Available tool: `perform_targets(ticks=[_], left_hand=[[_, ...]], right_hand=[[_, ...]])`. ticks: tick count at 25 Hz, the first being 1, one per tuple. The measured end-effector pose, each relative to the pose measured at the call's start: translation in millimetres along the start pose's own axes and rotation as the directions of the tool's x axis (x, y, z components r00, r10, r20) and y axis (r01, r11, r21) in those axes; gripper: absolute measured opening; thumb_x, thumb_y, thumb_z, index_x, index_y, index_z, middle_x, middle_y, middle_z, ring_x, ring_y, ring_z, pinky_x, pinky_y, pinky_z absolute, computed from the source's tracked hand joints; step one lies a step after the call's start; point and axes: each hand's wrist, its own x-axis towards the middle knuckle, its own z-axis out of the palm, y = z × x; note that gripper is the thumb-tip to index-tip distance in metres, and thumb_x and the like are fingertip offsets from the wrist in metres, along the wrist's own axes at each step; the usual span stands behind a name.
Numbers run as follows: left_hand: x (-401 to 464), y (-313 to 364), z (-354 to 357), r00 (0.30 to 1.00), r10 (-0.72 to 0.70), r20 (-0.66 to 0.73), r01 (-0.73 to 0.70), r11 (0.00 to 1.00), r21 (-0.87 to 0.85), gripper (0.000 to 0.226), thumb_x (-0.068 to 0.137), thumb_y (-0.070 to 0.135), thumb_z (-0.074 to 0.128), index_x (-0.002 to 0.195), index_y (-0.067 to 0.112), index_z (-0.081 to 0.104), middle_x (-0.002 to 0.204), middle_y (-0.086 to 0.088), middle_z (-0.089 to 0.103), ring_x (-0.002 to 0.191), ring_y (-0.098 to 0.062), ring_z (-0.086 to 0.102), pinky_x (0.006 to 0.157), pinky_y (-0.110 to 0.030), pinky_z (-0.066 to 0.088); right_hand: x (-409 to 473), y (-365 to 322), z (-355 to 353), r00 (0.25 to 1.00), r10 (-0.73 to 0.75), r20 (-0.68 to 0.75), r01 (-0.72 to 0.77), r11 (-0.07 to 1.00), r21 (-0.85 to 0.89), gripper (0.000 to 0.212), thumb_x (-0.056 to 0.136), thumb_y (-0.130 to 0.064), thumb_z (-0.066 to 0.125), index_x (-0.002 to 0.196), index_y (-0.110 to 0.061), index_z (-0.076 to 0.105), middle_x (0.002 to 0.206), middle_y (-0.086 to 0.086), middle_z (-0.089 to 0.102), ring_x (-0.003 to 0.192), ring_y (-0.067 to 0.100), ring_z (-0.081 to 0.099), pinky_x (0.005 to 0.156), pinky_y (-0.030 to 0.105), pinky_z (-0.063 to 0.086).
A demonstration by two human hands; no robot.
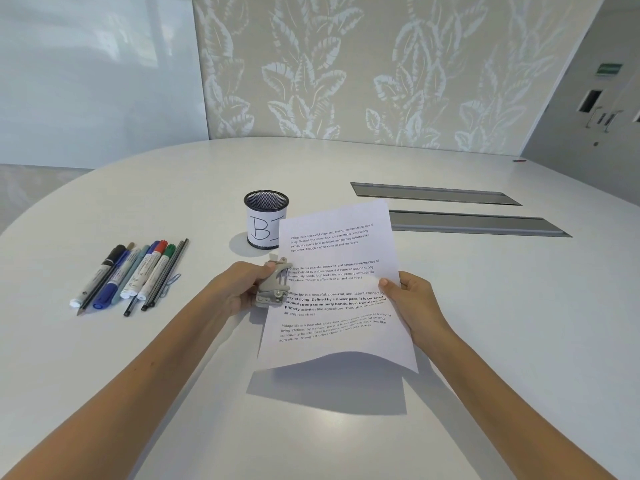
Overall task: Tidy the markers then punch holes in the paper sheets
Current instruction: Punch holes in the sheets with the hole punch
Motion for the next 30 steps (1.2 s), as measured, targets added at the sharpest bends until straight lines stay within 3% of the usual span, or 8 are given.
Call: perform_targets(ticks=[10, 14, 19, 23, 27, 30], left_hand=[[6.8, -1.1, -0.8, 1.000, 0.003, -0.006, -0.003, 0.999, 0.052, 0.018, 0.095, 0.020, 0.054, 0.090, 0.006, 0.065, 0.054, -0.007, 0.071, 0.039, -0.016, 0.062, 0.036, -0.020, 0.049], [6.2, 0.9, -2.8, 1.000, -0.003, 0.019, 0.002, 0.998, 0.056, 0.021, 0.082, 0.028, 0.070, 0.091, 0.009, 0.072, 0.067, -0.012, 0.073, 0.049, -0.020, 0.060, 0.039, -0.019, 0.049], [10.5, 0.4, -5.5, 0.999, 0.036, 0.040, -0.037, 0.999, 0.023, 0.024, 0.077, 0.030, 0.075, 0.095, 0.014, 0.073, 0.065, -0.010, 0.071, 0.041, -0.018, 0.060, 0.039, -0.020, 0.048], [14.9, 0.3, -9.8, 0.998, 0.056, -0.012, -0.056, 0.998, 0.015, 0.023, 0.071, 0.037, 0.077, 0.084, 0.018, 0.075, 0.071, -0.006, 0.075, 0.058, -0.019, 0.067, 0.057, -0.027, 0.059], [16.2, 6.3, -21.5, 0.994, 0.090, -0.060, -0.091, 0.996, -0.017, 0.029, 0.073, 0.037, 0.076, 0.093, 0.016, 0.072, 0.081, -0.009, 0.073, 0.070, -0.022, 0.066, 0.083, -0.036, 0.054], [13.1, 11.8, -32.6, 0.995, 0.087, -0.047, -0.089, 0.995, -0.050, 0.023, 0.081, 0.035, 0.070, 0.093, 0.016, 0.068, 0.078, -0.007, 0.071, 0.066, -0.018, 0.065, 0.077, -0.033, 0.053]], right_hand=[[5.4, 0.6, -1.6, 1.000, 0.005, -0.019, -0.005, 1.000, 0.008, 0.014, 0.093, -0.006, 0.056, 0.091, -0.008, 0.070, 0.082, 0.006, 0.074, 0.061, 0.013, 0.071, 0.049, 0.022, 0.053], [6.5, 2.0, -3.1, 1.000, -0.003, -0.016, 0.003, 1.000, 0.014, 0.014, 0.093, -0.006, 0.056, 0.094, -0.009, 0.070, 0.084, 0.006, 0.074, 0.061, 0.013, 0.071, 0.049, 0.021, 0.053], [9.8, 4.1, -3.8, 1.000, -0.023, -0.013, 0.023, 1.000, -0.015, 0.014, 0.093, -0.007, 0.057, 0.090, -0.011, 0.070, 0.085, 0.007, 0.074, 0.065, 0.015, 0.070, 0.054, 0.023, 0.055], [12.8, 3.5, -10.9, 0.999, -0.031, -0.026, 0.030, 0.998, -0.054, 0.014, 0.093, -0.010, 0.058, 0.090, -0.014, 0.071, 0.085, 0.002, 0.076, 0.068, 0.014, 0.072, 0.056, 0.023, 0.055], [17.9, 3.6, -35.0, 0.995, 0.006, -0.095, -0.016, 0.994, -0.106, 0.012, 0.092, -0.018, 0.060, 0.094, -0.015, 0.072, 0.087, 0.003, 0.077, 0.075, 0.023, 0.073, 0.060, 0.028, 0.055], [21.2, 3.4, -55.8, 0.990, 0.052, -0.128, -0.070, 0.988, -0.139, 0.013, 0.090, -0.024, 0.062, 0.091, -0.018, 0.073, 0.080, -0.004, 0.077, 0.069, 0.018, 0.073, 0.054, 0.023, 0.053]])
